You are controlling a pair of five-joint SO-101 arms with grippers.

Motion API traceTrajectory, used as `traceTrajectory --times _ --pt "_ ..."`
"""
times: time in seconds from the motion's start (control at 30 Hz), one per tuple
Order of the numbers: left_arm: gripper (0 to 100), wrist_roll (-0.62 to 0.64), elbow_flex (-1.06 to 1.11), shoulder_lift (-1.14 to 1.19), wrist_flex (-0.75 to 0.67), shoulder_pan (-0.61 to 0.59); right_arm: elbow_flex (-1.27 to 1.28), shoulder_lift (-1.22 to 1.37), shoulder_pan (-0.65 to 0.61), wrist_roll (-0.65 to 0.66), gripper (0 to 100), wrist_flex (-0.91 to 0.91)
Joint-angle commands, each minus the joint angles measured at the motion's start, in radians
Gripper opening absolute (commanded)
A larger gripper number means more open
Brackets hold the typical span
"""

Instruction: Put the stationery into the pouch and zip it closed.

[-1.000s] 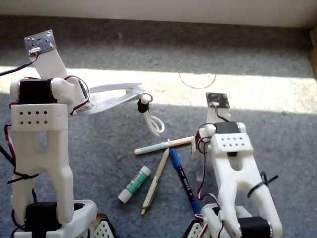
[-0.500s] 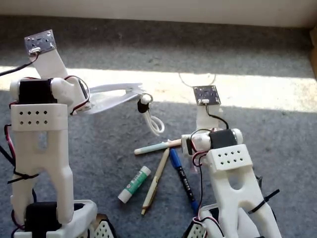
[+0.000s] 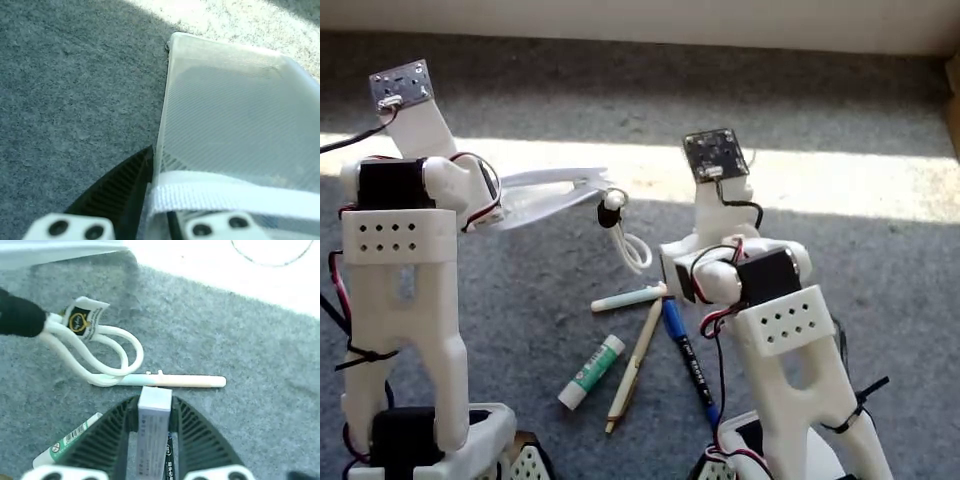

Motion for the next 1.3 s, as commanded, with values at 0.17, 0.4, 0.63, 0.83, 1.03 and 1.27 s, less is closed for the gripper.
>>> traceTrajectory --times 0.17,0.4,0.63,0.83,1.03,1.27 --pt "3 -0.008 0.005 0.013 -0.015 -0.012 -0.082 -0.036 -0.102 0.126 0.5 -0.001" --pt "3 -0.008 0.005 0.013 -0.015 -0.012 -0.193 -0.036 -0.145 0.127 0.5 0.004" --pt "3 -0.008 0.005 0.013 -0.015 -0.012 -0.213 -0.036 -0.219 0.129 0.5 -0.001" --pt "3 -0.006 0.005 0.013 -0.015 -0.012 -0.213 -0.036 -0.252 0.203 0.5 -0.047" --pt "3 -0.006 0.005 0.013 -0.017 -0.013 -0.213 -0.036 -0.252 0.255 0.5 -0.108" --pt "3 -0.005 0.005 0.013 -0.017 -0.013 -0.213 -0.038 -0.315 0.256 0.5 -0.117"
